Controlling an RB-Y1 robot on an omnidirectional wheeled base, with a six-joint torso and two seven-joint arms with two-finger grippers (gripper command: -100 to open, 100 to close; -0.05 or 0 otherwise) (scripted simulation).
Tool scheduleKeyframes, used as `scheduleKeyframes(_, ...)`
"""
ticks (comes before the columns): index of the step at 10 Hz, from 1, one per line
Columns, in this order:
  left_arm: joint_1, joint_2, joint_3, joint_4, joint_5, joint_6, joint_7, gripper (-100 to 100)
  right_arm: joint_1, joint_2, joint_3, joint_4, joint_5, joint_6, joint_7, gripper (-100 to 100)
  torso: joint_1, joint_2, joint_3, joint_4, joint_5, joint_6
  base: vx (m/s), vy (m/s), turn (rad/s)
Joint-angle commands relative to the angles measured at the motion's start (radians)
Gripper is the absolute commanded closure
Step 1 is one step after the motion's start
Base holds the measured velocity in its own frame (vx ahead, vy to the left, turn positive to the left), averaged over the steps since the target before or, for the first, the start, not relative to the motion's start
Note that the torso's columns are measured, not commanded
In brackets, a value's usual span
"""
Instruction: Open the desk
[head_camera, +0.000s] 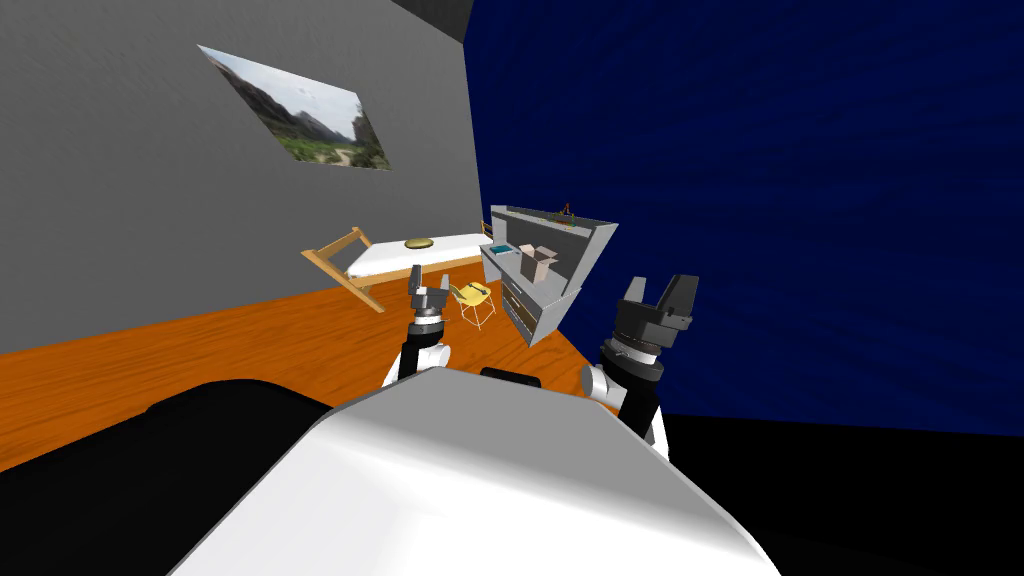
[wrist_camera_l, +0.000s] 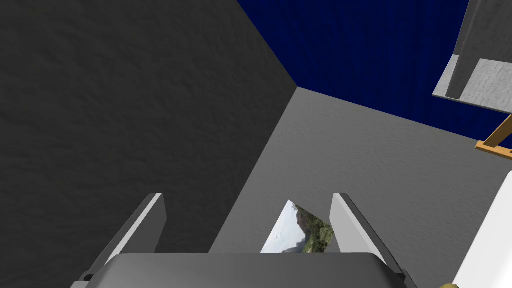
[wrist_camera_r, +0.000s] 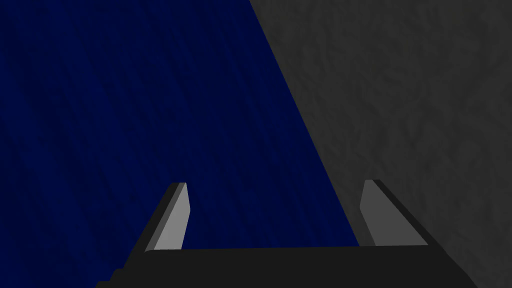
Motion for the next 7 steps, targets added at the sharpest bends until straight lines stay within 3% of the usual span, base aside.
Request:
scheduleKeyframes(1, 0.0, 0.0, 0.0, 0.0, 0.0, 0.0, 0.0, 0, 0.0, 0.0, 0.0, 0.0, 0.0, 0.0, 0.0, 0, 0.0, 0.04, -0.082, 0.041, 0.0, 0.0, 0.0, 0.0, 0.0)
scheduleKeyframes(7, 0.0, 0.0, 0.0, 0.0, 0.0, 0.0, 0.0, 0, 0.0, 0.0, 0.0, 0.0, 0.0, 0.0, 0.0, 0, 0.0, 0.47, -0.939, 0.47, 0.0, 0.0, 0.0, 0.0, 0.0)
